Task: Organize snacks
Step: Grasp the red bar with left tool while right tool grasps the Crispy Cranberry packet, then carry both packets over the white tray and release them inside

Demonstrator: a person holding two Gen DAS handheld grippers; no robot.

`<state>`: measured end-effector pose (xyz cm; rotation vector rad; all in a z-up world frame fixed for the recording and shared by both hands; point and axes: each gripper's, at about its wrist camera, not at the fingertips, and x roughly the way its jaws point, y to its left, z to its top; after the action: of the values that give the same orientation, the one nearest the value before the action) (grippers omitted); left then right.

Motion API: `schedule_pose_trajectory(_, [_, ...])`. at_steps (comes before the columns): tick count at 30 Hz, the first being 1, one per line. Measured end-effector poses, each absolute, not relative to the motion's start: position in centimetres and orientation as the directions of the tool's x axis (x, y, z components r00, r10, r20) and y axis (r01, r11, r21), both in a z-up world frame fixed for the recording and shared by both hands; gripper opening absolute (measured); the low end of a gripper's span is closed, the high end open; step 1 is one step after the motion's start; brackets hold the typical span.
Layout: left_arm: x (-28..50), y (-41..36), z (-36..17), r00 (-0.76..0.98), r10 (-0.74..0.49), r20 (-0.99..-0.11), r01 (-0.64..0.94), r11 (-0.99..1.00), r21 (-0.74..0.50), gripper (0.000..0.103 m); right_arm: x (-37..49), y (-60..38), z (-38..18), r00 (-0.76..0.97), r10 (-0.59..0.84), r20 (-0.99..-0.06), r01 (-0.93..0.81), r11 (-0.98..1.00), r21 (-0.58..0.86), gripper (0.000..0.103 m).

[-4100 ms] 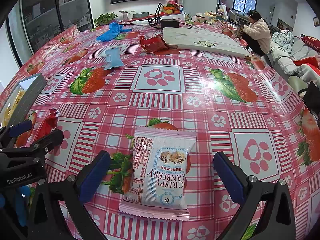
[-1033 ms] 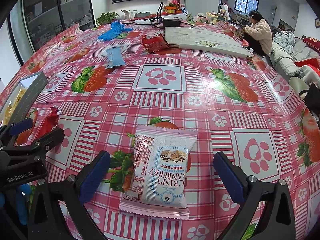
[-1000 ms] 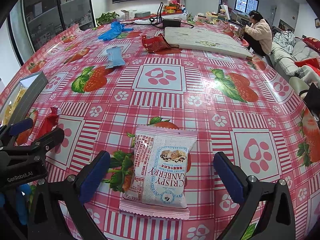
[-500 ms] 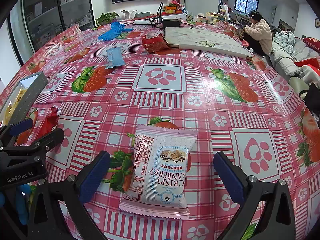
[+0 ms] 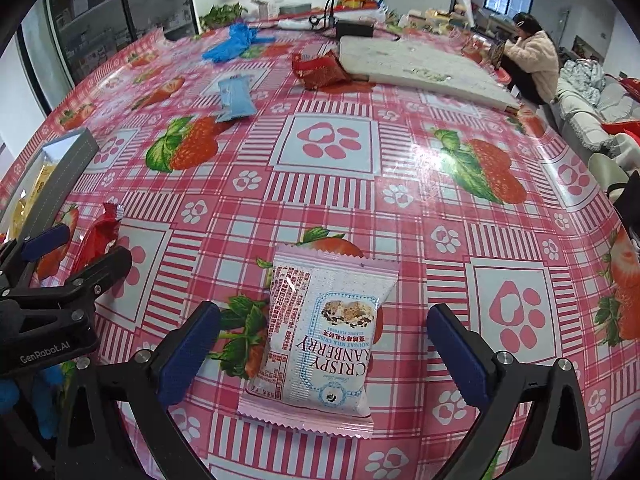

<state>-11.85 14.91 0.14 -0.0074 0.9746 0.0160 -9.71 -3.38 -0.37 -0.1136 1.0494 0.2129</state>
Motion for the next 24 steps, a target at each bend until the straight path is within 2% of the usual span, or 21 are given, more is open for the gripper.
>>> schedule_pose_trajectory(3, [-12.1, 14.5, 0.3, 0.536, 0.002, -0.844, -0.003, 1.000, 0.000, 0.098, -9.7, -3.4, -0.3, 0.447, 0.120, -0.887, -0.251, 0.968, 0.004, 0.099])
schedule_pose_trajectory(4, [-12.1, 14.3, 0.5, 0.534, -0.003, -0.845, 0.004, 1.000, -0.001, 0.092, -9.7, -3.5, -0.2, 0.442, 0.120, -0.889, -0.252, 0.968, 0.005, 0.097])
schedule_pose_trajectory(5, [-12.3, 14.0, 0.7, 0.534, -0.010, -0.846, 0.016, 1.000, -0.001, 0.080, -9.8, -3.6, -0.1, 0.440, 0.118, -0.890, -0.251, 0.968, 0.004, 0.091])
schedule_pose_trajectory(6, [-12.5, 13.8, 0.9, 0.537, -0.013, -0.843, 0.025, 1.000, 0.000, 0.069, -9.9, -3.8, 0.1, 0.441, 0.116, -0.890, -0.247, 0.969, 0.003, 0.081])
schedule_pose_trajectory(7, [-12.6, 13.5, 1.2, 0.538, -0.019, -0.843, 0.038, 0.999, 0.002, 0.038, -10.0, -3.9, 0.3, 0.446, 0.113, -0.888, -0.241, 0.970, 0.003, 0.073])
schedule_pose_trajectory(8, [-12.6, 13.2, 1.5, 0.526, -0.028, -0.850, 0.050, 0.999, -0.002, 0.024, -10.1, -4.1, 0.6, 0.450, 0.115, -0.886, -0.236, 0.972, 0.006, 0.053])
schedule_pose_trajectory(9, [-12.7, 13.2, 1.5, 0.512, -0.037, -0.858, 0.051, 0.999, -0.012, 0.024, -10.1, -4.3, 0.8, 0.450, 0.114, -0.886, -0.229, 0.973, 0.010, 0.042])
schedule_pose_trajectory(12, [-13.5, 14.0, 2.2, 0.497, -0.107, -0.861, 0.044, 0.994, -0.098, 0.023, -10.2, -5.3, 1.2, 0.420, 0.169, -0.892, -0.210, 0.974, 0.086, 0.042])
schedule_pose_trajectory(16, [-14.7, 14.8, 3.7, 0.519, -0.131, -0.844, 0.046, 0.991, -0.126, 0.023, -10.9, -6.5, 2.0, 0.402, 0.276, -0.873, -0.187, 0.958, 0.216, 0.042])
schedule_pose_trajectory(24, [-16.7, 18.6, 8.5, 0.607, -0.125, -0.785, 0.006, 0.988, -0.153, 0.023, -11.0, -3.7, 4.9, 0.401, 0.368, -0.839, -0.247, 0.925, 0.289, 0.042])
